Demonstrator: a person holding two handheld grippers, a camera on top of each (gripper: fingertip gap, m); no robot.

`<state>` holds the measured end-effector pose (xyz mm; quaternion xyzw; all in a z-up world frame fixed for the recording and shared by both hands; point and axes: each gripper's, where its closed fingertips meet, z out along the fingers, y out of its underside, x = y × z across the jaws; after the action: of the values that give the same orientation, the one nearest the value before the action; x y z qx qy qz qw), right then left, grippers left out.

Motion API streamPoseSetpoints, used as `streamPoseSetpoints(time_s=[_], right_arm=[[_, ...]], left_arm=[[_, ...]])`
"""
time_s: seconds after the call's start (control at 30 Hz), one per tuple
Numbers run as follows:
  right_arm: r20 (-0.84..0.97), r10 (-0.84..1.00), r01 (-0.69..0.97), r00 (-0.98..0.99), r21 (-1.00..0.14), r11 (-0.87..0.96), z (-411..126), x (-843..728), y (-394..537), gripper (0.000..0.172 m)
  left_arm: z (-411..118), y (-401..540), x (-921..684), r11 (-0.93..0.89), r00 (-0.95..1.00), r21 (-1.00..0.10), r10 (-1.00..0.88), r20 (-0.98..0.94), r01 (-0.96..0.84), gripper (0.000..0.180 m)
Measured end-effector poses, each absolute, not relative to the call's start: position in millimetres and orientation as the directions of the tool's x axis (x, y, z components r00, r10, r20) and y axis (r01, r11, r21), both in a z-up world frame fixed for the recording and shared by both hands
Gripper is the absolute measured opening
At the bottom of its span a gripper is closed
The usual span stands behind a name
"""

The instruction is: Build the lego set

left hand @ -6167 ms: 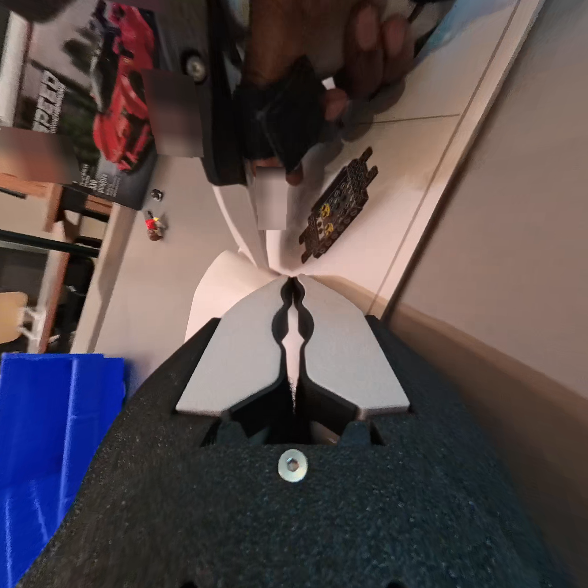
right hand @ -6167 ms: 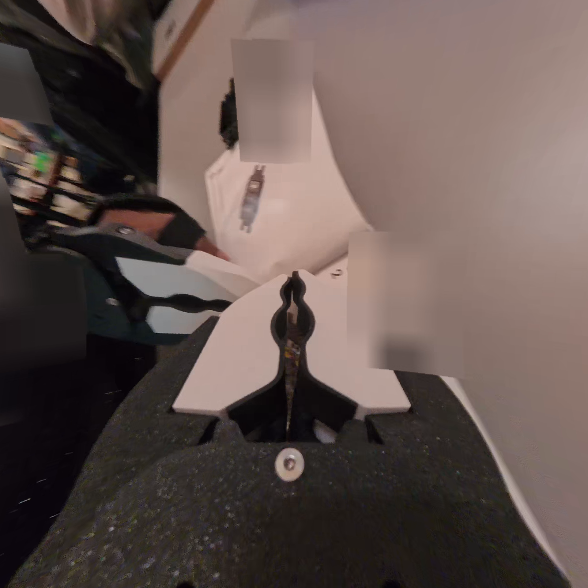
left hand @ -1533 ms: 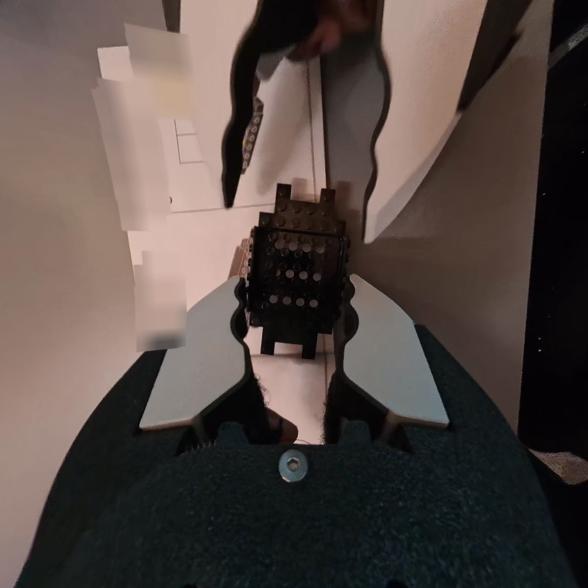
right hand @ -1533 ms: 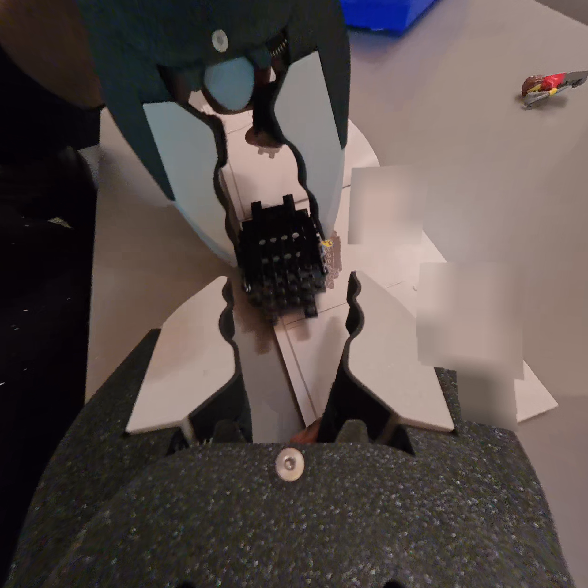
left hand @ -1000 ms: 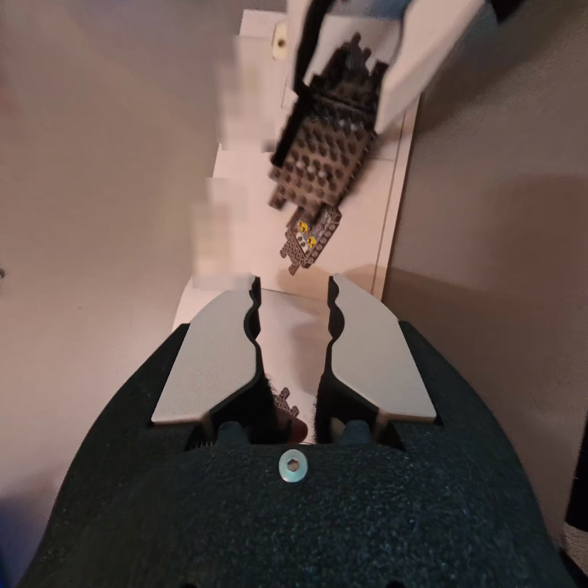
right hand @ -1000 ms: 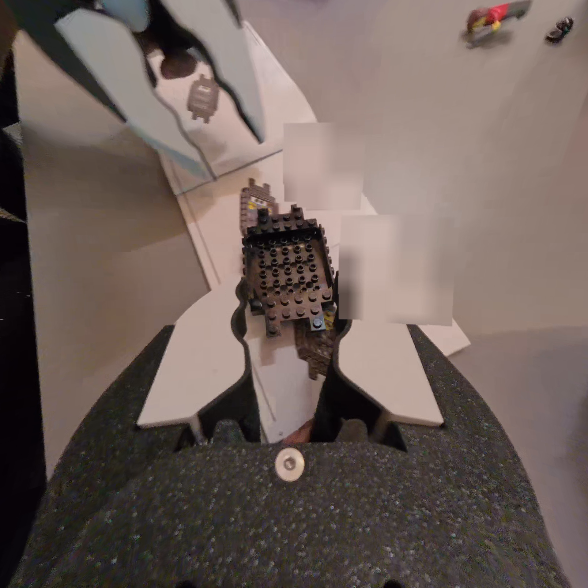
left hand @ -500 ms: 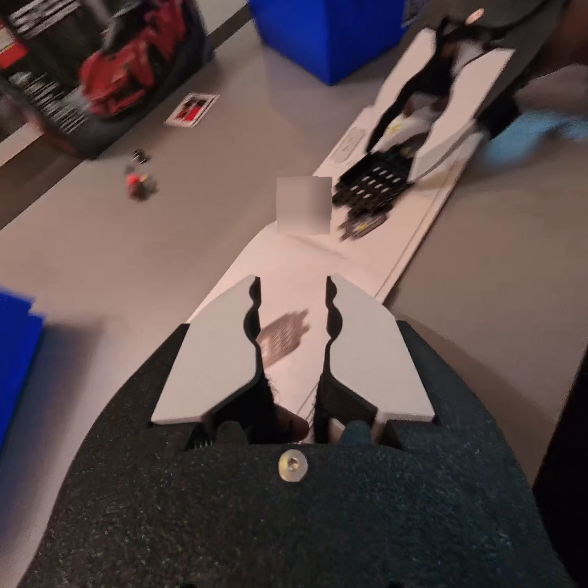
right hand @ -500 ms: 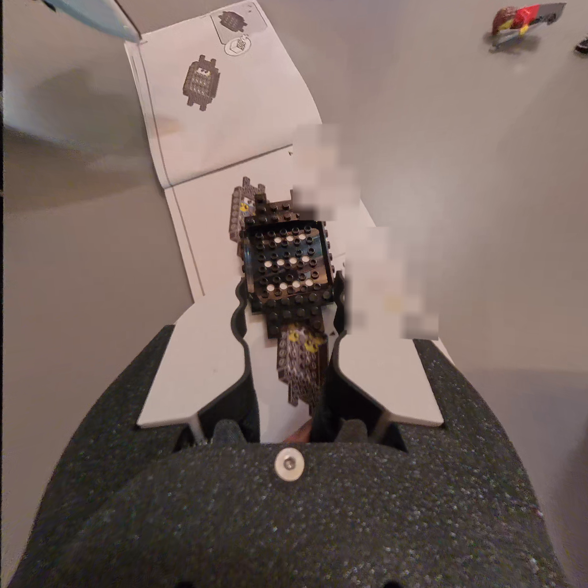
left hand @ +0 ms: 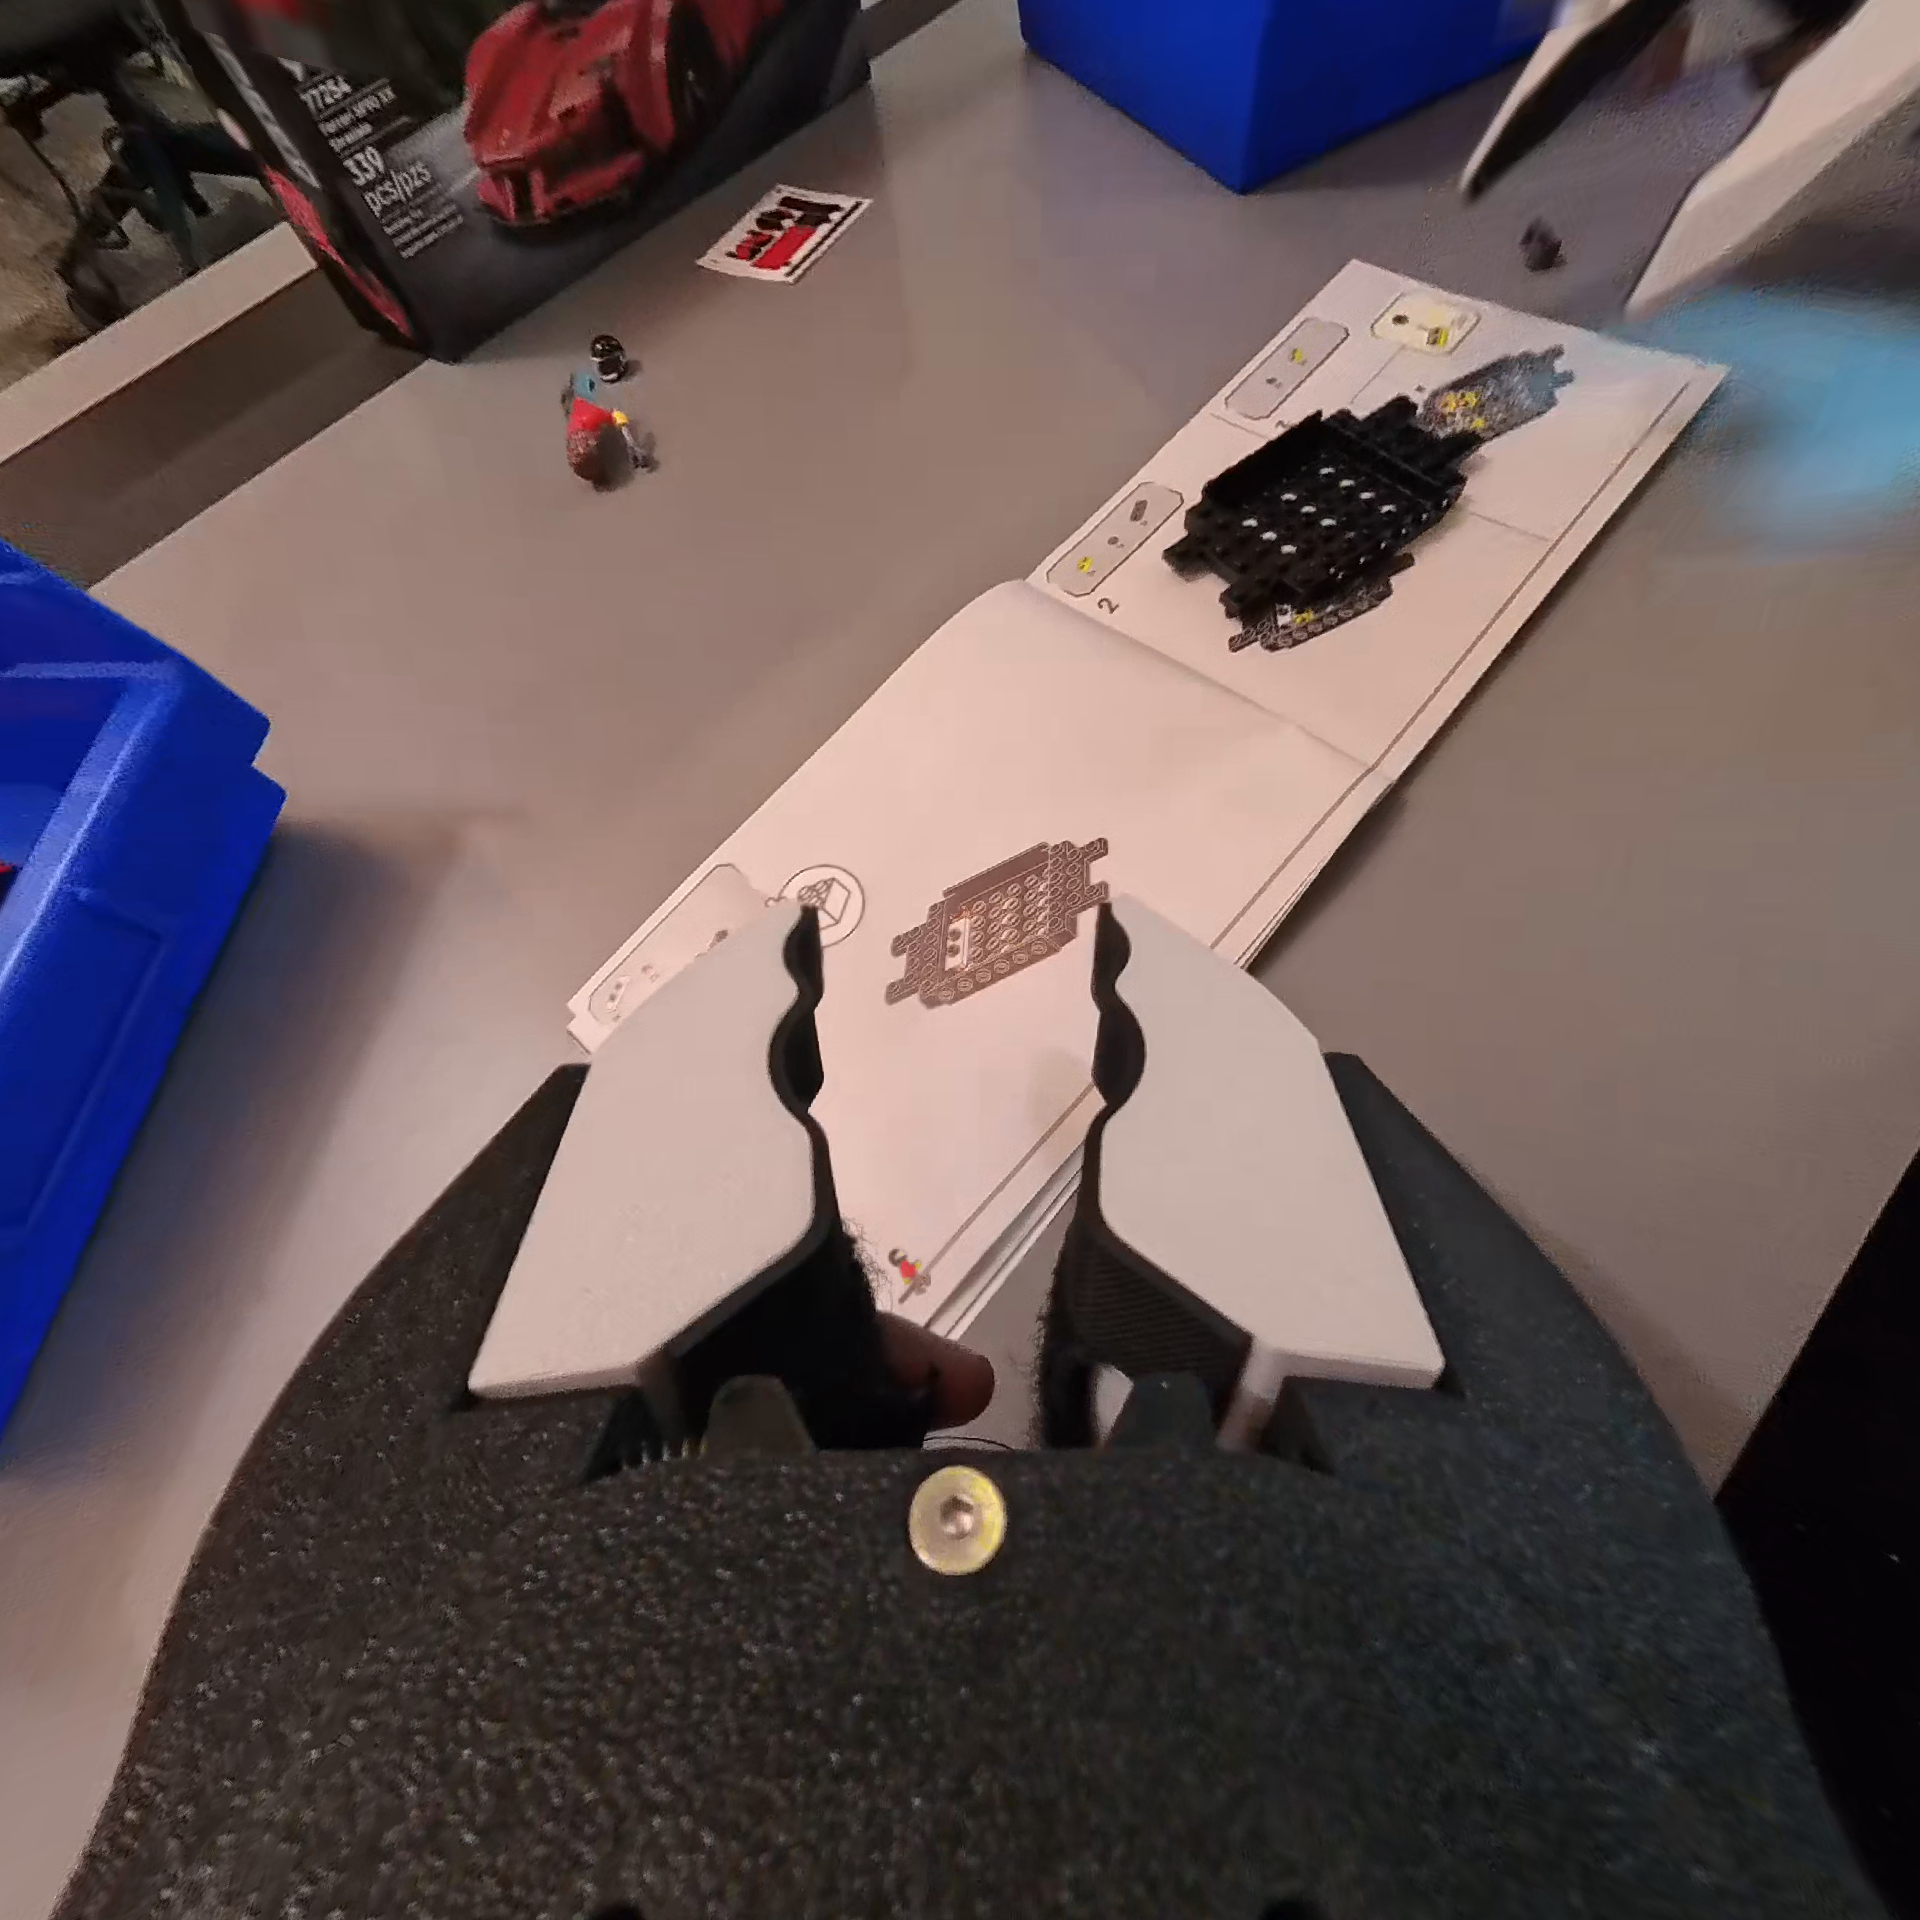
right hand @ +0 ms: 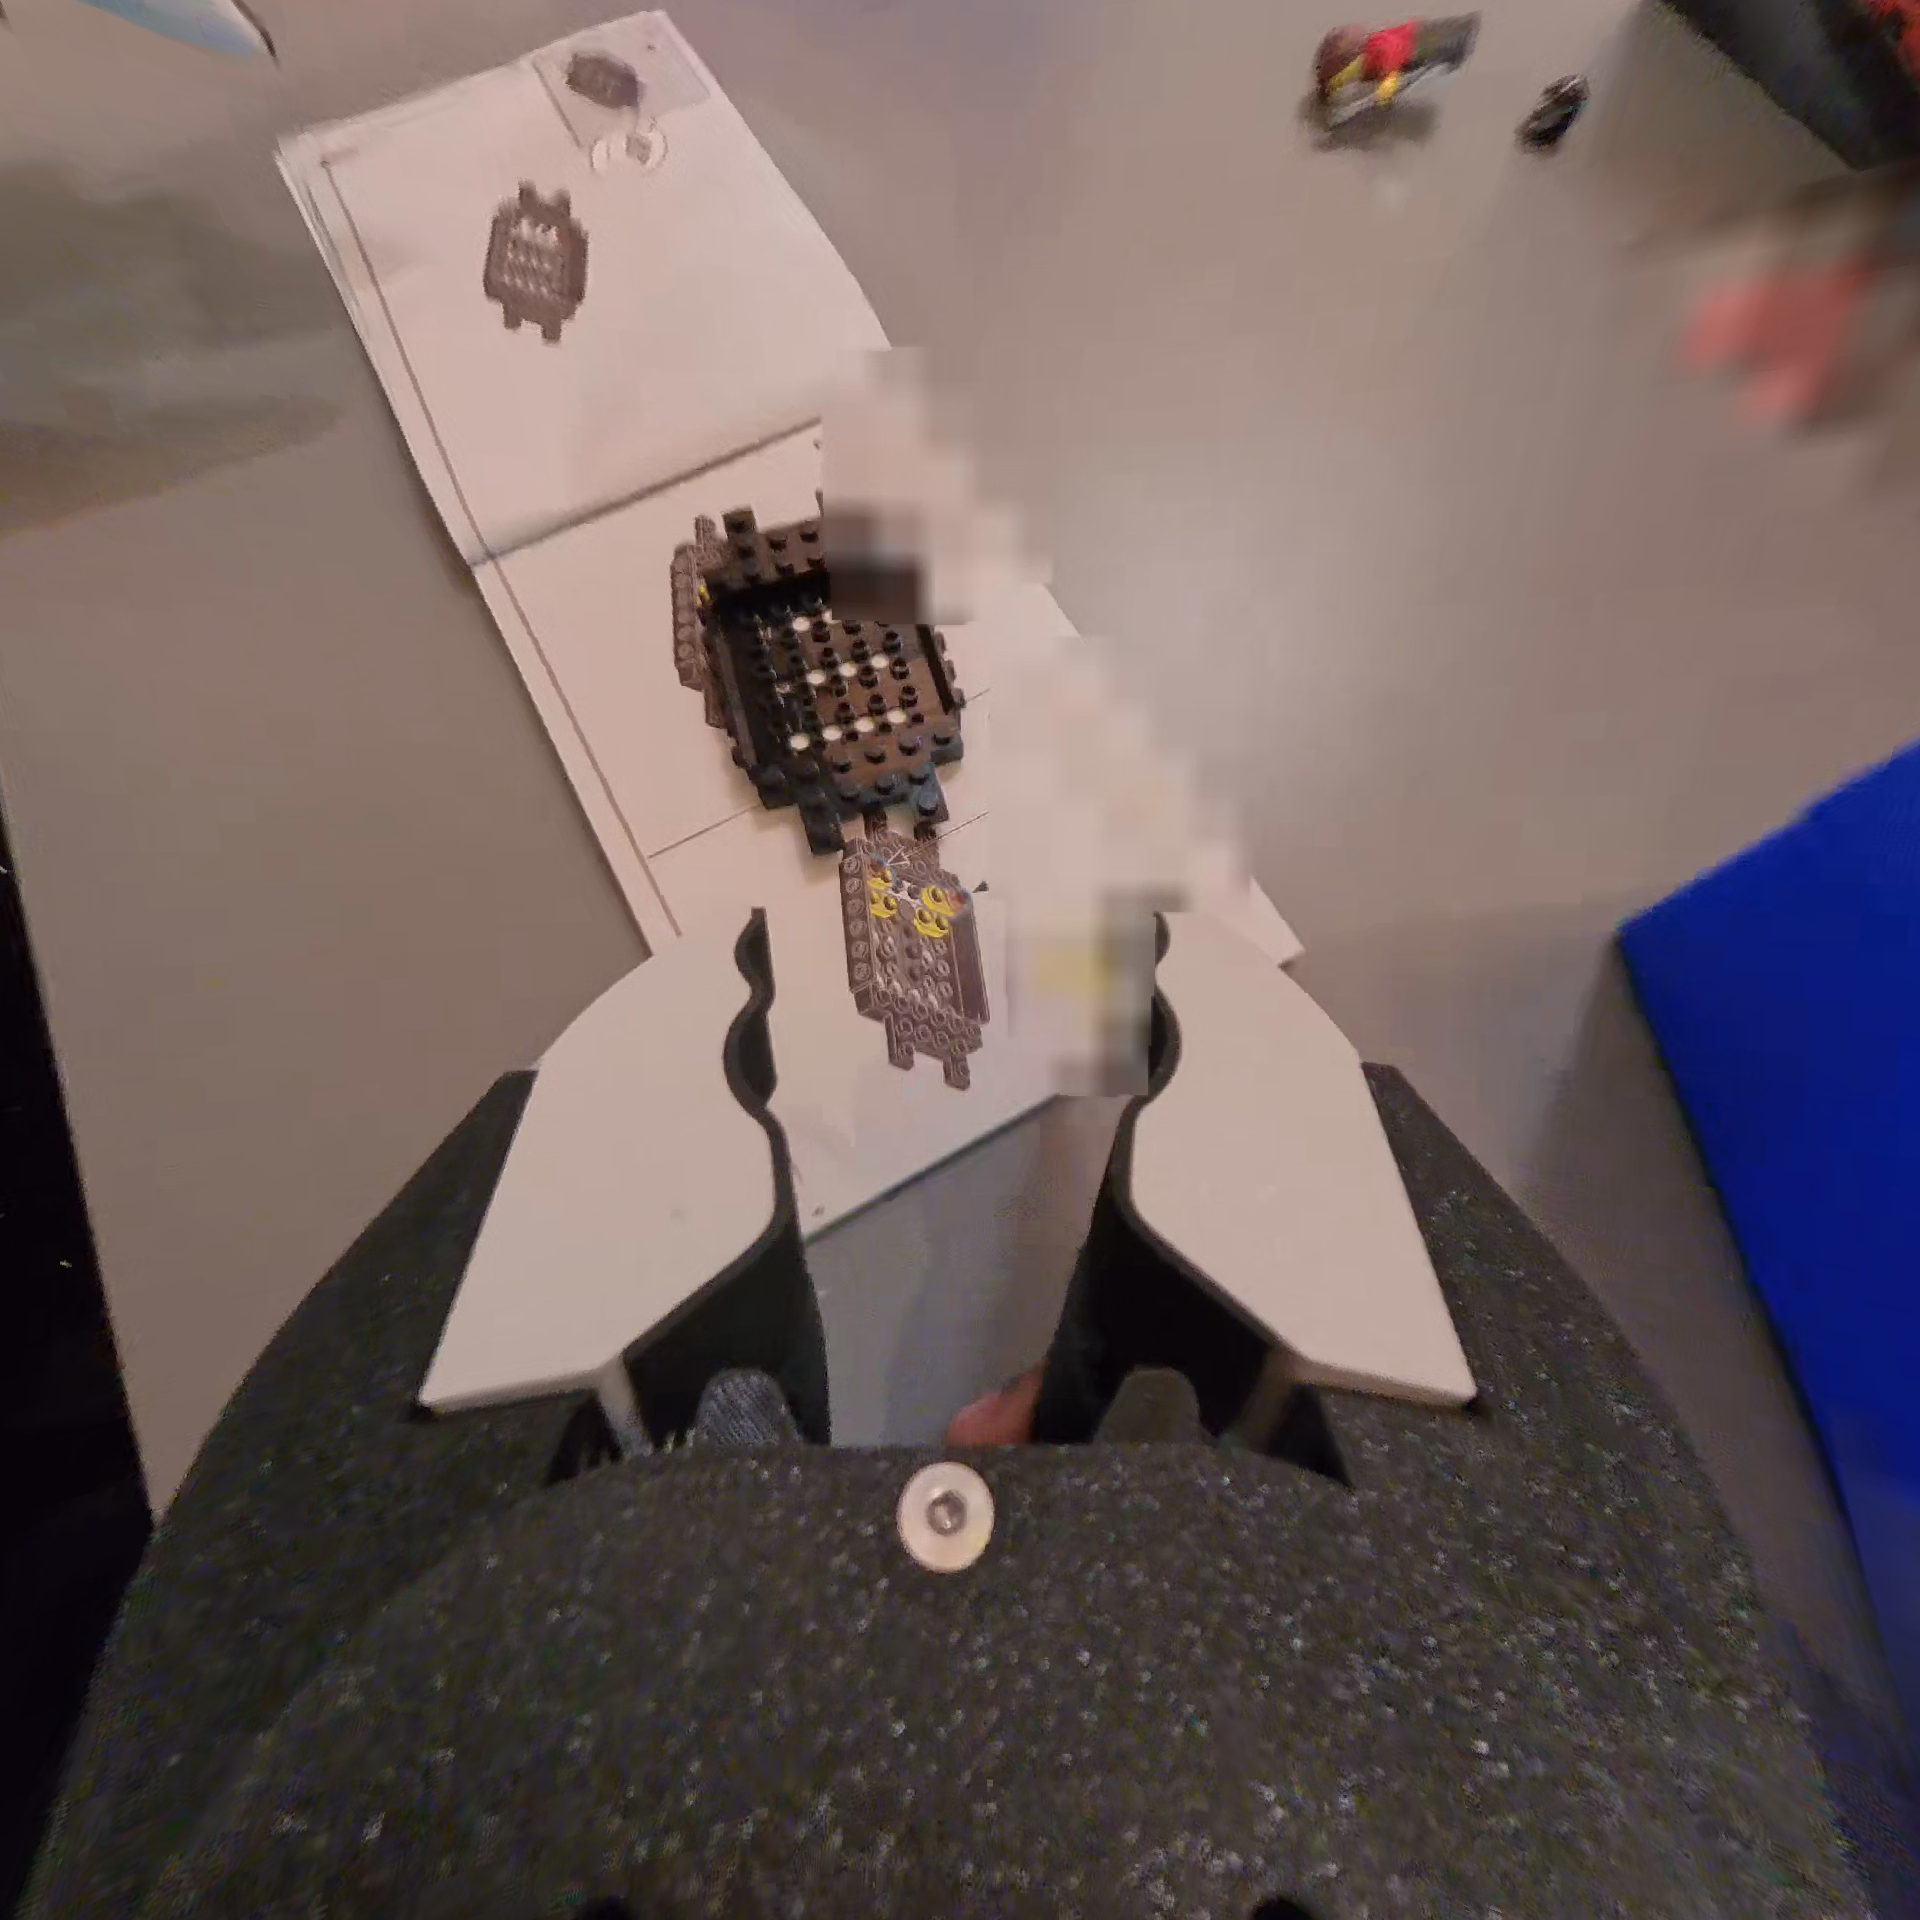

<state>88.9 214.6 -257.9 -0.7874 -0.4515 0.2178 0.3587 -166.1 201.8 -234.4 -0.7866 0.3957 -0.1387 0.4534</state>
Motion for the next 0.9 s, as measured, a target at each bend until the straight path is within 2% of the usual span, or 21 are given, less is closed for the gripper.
streamPoseSetpoints(time_s=[0.13,0.3,0.33,0.5,0.7,0.83,0.9], right_arm=[[-0.075,0.825,0.44,0.559,-0.817,-0.372,-232,108,211,0.061],[-0.08,0.812,0.412,0.578,-0.831,-0.374,-242,116,212,0.044],[-0.104,0.82,0.413,0.563,-0.824,-0.388,-248,112,211,0.045],[-0.145,0.85,0.464,0.506,-0.785,-0.41,-272,85,208,0.075],[-0.109,0.891,0.563,0.441,-0.739,-0.369,-286,49,218,0.079],[-0.053,0.911,0.627,0.41,-0.708,-0.323,-293,33,228,0.072],[-0.06,0.928,0.634,0.368,-0.714,-0.297,-292,24,228,0.056]], left_arm=[[-244,209,-183,-0.349,0.688,-0.741,-0.697,-0.205,-0.574,0.05],[-255,220,-223,-0.478,0.805,-0.712,-0.555,-0.208,-0.514,0.047],[-258,222,-230,-0.489,0.82,-0.712,-0.529,-0.218,-0.504,0.046],[-274,223,-228,-0.486,0.831,-0.744,-0.531,-0.166,-0.459,0.043],[-282,220,-222,-0.483,0.802,-0.741,-0.584,-0.123,-0.466,0.042],[-282,218,-225,-0.486,0.801,-0.75,-0.59,-0.099,-0.45,0.042],[-289,213,-223,-0.514,0.789,-0.728,-0.612,-0.059,-0.453,0.043]])
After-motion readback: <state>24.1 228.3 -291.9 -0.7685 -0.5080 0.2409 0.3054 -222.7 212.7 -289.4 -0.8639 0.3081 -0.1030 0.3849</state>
